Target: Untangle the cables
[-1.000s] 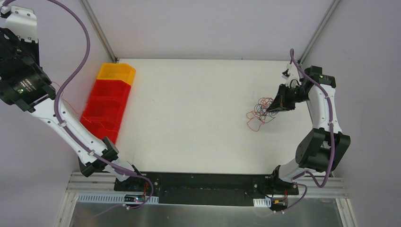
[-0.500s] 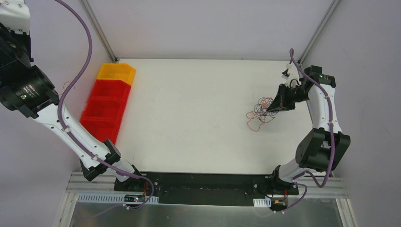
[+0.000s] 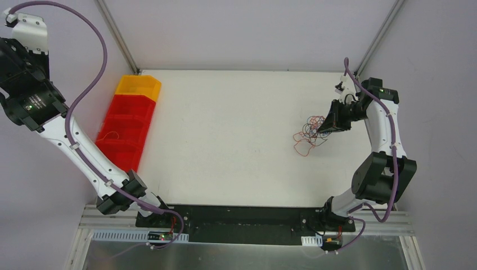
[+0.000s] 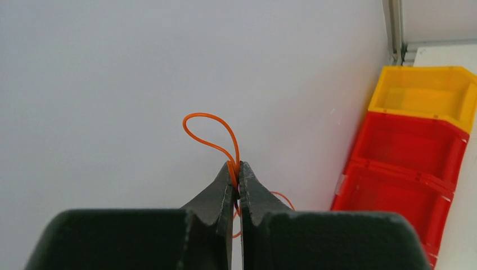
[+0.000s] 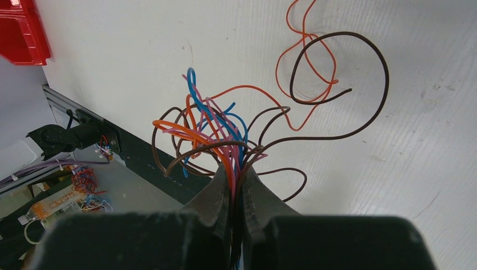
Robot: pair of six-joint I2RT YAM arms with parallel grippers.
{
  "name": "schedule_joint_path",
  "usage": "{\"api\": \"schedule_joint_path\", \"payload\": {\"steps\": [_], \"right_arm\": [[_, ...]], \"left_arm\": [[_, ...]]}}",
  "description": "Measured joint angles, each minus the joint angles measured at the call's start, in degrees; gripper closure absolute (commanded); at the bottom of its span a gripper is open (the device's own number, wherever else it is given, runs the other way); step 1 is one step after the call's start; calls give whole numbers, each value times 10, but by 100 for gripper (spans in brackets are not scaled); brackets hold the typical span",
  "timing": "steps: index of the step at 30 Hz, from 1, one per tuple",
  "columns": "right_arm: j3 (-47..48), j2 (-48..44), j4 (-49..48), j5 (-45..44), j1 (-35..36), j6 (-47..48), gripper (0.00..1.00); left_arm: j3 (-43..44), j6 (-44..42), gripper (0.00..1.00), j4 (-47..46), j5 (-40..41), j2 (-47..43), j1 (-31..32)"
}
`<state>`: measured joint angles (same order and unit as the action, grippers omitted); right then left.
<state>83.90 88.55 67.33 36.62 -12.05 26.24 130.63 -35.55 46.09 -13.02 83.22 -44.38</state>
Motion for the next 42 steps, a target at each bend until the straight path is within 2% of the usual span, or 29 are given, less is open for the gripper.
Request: {"api": "schedule_joint_path", "payload": {"steps": [5, 13, 21, 25, 28, 36, 39, 42], "right_arm": [[0, 0, 0, -4, 0, 4, 100], [0, 0, 0, -8, 0, 8, 100], [-4, -1, 1, -12, 0, 13, 100], [-7, -2, 1, -13, 0, 15, 100], [-8, -2, 1, -13, 0, 14, 100], [-16, -2, 1, -14, 0, 15, 100], [-21, -2, 2, -14, 0, 15, 100], [-23, -2, 2, -15, 0, 15, 100]], "left_arm": [[-89, -9, 100, 0, 0, -22, 0], [-167, -19, 100, -12, -5, -49, 0], [-409, -51, 100, -17, -41, -188, -3], [-495, -59, 100, -13, -40, -224, -4], [-530, -53, 100, -12, -39, -219, -8], [-544, 16, 100, -44, -45, -145, -38], [-587, 28, 100, -72, -51, -149, -41], [-670, 32, 100, -114, -57, -175, -41]]}}
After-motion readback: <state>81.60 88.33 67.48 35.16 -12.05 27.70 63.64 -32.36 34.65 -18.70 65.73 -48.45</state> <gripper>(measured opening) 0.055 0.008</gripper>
